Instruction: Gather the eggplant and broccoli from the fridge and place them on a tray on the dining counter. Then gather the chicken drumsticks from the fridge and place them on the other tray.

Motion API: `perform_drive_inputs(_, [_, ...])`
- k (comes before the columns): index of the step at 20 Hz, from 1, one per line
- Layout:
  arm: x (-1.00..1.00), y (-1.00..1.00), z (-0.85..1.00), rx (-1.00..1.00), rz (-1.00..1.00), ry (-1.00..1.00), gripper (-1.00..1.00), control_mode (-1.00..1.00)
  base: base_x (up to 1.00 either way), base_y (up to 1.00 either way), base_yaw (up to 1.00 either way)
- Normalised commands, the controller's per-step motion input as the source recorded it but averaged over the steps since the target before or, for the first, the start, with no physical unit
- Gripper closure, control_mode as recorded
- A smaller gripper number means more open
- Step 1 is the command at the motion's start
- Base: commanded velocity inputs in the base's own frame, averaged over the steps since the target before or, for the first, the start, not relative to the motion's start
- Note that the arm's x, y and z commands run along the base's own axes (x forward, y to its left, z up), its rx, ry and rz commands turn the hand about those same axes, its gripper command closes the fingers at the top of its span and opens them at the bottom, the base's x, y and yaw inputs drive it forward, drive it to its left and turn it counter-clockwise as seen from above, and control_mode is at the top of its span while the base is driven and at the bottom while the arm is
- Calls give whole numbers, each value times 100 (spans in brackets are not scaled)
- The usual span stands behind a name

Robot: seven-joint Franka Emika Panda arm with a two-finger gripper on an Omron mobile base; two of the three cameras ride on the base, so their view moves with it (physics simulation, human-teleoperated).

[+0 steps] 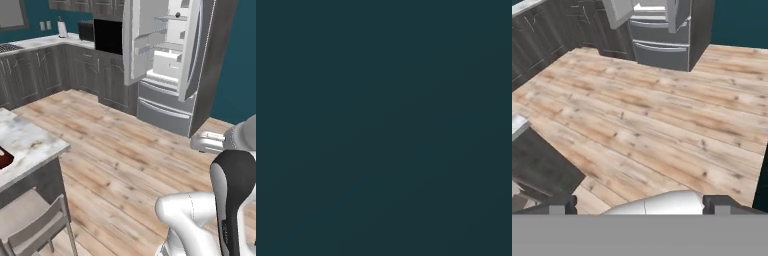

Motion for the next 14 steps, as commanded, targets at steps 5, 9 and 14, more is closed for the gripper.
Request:
perform_drive_inputs(5, [0, 0, 0, 0, 0, 0, -100, 100, 76, -12, -19])
perform_drive_inputs(9, [0, 0, 0, 0, 0, 0, -100, 100, 100, -19, -16])
perform_drive_inputs(14, [0, 0, 0, 0, 0, 0, -100, 100, 100, -12, -17])
